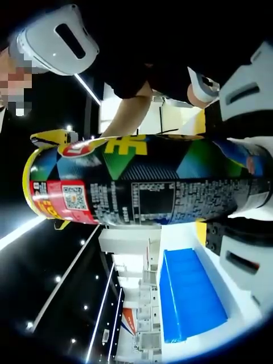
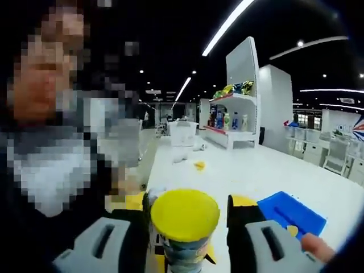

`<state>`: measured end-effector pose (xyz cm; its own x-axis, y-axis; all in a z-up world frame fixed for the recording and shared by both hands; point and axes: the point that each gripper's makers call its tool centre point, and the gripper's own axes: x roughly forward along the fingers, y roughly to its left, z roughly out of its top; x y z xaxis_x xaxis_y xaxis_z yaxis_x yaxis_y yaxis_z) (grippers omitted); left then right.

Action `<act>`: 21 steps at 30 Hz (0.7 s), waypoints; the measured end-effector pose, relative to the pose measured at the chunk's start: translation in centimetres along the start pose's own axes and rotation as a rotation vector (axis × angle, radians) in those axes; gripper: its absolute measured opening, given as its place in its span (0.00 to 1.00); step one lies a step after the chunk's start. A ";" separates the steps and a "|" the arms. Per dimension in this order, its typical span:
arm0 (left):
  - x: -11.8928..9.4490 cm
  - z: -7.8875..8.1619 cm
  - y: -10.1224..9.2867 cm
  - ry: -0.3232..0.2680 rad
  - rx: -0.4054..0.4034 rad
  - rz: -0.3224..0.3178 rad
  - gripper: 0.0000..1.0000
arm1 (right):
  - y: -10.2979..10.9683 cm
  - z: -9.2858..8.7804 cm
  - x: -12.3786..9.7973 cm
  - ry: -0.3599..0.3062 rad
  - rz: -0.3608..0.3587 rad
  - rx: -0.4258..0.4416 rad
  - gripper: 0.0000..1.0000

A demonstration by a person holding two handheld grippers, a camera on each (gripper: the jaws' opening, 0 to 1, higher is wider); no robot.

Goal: Open the lid of the chip container on the table, take out the chips, place them into the box in front of the container, and close the lid

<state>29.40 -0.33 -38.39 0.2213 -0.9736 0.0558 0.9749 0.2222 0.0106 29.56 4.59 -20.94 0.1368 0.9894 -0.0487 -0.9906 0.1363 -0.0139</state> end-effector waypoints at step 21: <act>0.0 0.0 0.1 -0.001 -0.001 0.000 0.54 | -0.3 -1.9 2.0 -0.009 -0.087 0.055 0.00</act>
<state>29.48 -0.27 -38.42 0.2214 -0.9735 0.0565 0.9749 0.2223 0.0101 30.18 6.48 -22.95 0.2226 0.9741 -0.0407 -0.9739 0.2241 0.0373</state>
